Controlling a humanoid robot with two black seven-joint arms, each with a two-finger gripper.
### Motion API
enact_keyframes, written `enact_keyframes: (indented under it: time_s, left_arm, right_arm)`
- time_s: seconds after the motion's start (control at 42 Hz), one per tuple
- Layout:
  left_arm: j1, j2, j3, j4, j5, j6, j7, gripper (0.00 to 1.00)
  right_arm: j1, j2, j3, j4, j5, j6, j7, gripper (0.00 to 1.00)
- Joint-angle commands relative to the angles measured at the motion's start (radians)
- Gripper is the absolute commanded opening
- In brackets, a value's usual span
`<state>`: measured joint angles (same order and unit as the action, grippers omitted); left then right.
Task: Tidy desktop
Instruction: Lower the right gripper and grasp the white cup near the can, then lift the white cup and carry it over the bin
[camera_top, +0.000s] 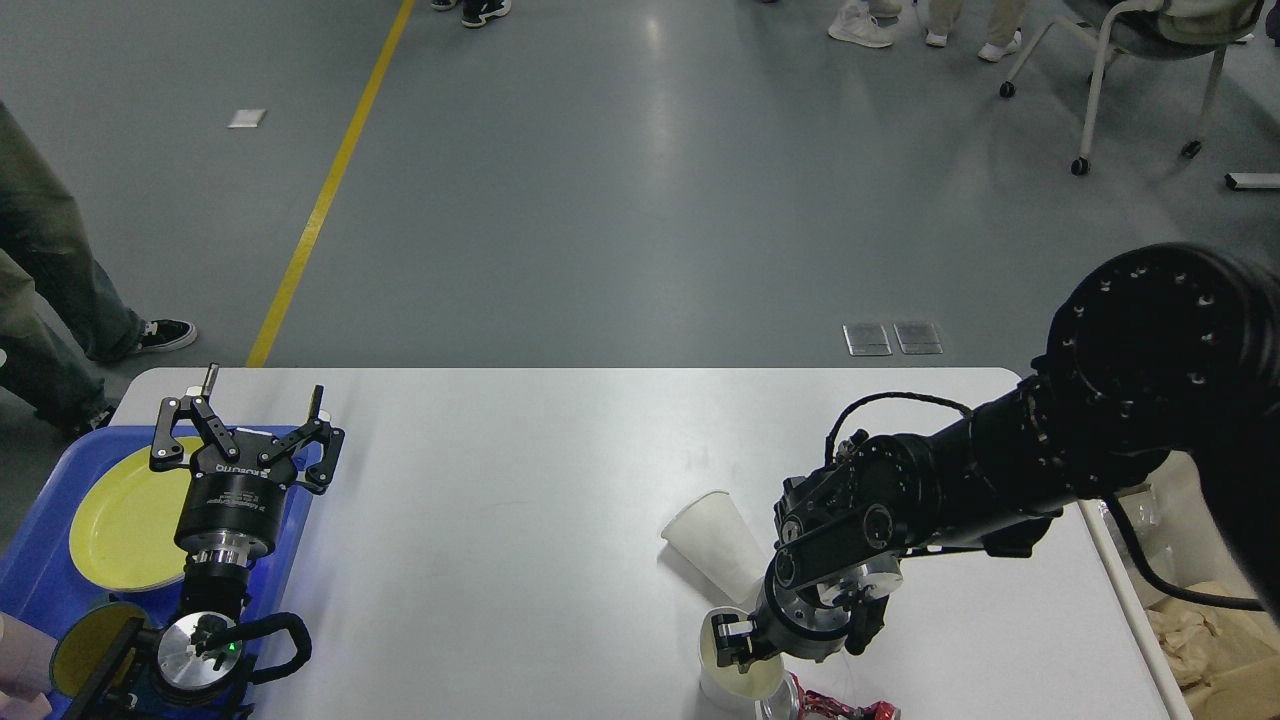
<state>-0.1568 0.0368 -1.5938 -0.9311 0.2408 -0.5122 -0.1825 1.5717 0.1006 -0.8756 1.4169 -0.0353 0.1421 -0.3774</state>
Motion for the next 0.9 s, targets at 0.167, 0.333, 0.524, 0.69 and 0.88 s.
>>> enact_keyframes:
  time_s: [0.167, 0.333, 0.524, 0.69, 0.88]
  left_arm:
    - [0.0, 0.0, 0.0, 0.0, 0.0, 0.0, 0.0, 0.96]
    - [0.0, 0.0, 0.0, 0.0, 0.0, 0.0, 0.0, 0.96]
    - [0.0, 0.0, 0.0, 0.0, 0.0, 0.0, 0.0, 0.96]
    - [-0.001, 0.0, 0.0, 0.0, 0.0, 0.0, 0.0, 0.96]
    - [0.0, 0.0, 0.0, 0.0, 0.0, 0.0, 0.0, 0.96]
  right_arm:
    - [-0.004, 0.002, -0.006, 0.0, 0.008, -0.006, 0.0, 0.0]
    - [-0.005, 0.001, -0.005, 0.0, 0.008, -0.013, 0.0, 0.0]
    - [0.002, 0.002, 0.001, 0.004, 0.015, -0.016, 0.0, 0.0]
    - [0.031, -0.005, 0.009, 0.017, 0.031, -0.009, 0.0, 0.0]
    - [0.178, -0.084, 0.006, 0.077, 0.118, 0.095, 0.005, 0.0]
